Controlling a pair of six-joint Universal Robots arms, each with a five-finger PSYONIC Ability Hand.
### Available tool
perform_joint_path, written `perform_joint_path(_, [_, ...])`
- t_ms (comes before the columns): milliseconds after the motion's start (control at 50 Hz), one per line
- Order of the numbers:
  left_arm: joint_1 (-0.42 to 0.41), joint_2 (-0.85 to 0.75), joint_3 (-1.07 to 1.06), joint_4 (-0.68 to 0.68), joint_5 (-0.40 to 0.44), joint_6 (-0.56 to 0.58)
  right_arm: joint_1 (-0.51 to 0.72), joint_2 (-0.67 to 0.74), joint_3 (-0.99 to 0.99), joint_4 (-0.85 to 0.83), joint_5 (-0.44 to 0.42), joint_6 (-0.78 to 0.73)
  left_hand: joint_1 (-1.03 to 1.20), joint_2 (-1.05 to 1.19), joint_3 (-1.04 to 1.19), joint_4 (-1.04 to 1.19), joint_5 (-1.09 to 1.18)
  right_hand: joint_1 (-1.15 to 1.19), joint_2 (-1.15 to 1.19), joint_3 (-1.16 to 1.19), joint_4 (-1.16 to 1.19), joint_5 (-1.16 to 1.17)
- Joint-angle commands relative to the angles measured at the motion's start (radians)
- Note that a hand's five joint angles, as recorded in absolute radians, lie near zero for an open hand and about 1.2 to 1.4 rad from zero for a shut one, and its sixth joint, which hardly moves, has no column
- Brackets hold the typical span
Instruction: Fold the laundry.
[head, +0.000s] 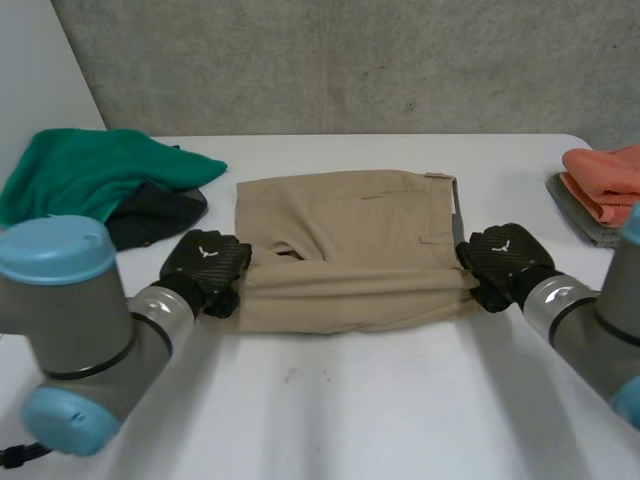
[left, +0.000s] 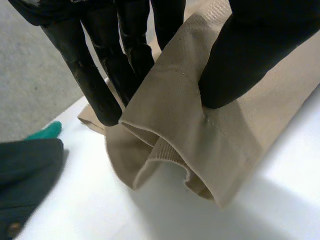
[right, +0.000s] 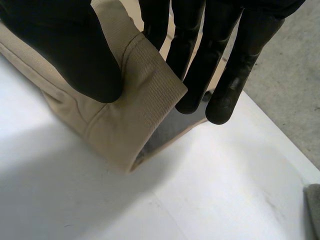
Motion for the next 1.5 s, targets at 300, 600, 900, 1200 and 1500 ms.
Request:
perform_joint_path(300, [0.0, -0.205, 0.282, -0.109, -0.008, 0.027, 0.103, 0.227, -0.371, 0.266, 0.09, -0.032, -0.545, -0.591, -0.583, -0.592, -0.545, -0.164, -0.391, -0.39, -0.401, -0.354])
perform_joint_path(600, [-0.036, 0.141, 0.021, -0.022, -0.028, 0.024, 0.094, -0.09, -0.125, 0.126, 0.031, 0.123, -0.766, -0.812, -0.804, -0.814, -0.766, -0.506, -0.733, -0.732, -0.743, -0.696])
perform_joint_path(900, [-0.053, 0.213, -0.253, 0.0, -0.025, 0.027, -0.078, -0.21, 0.125, 0.226, -0.174, 0.026, -0.173, -0.219, -0.211, -0.22, -0.173, 0.176, -0.051, -0.05, -0.061, -0.014])
perform_joint_path(1200, [-0.028, 0.008, -0.138, 0.009, -0.028, 0.029, -0.079, -0.181, 0.173, 0.226, -0.183, -0.035, -0.531, -0.577, -0.569, -0.578, -0.531, -0.237, -0.464, -0.463, -0.474, -0.427])
perform_joint_path(1500, [-0.03, -0.112, -0.044, 0.104, -0.031, 0.131, -0.067, -0.055, 0.155, 0.095, -0.183, -0.037, -0.52, -0.565, -0.557, -0.567, -0.519, -0.276, -0.503, -0.502, -0.513, -0.466])
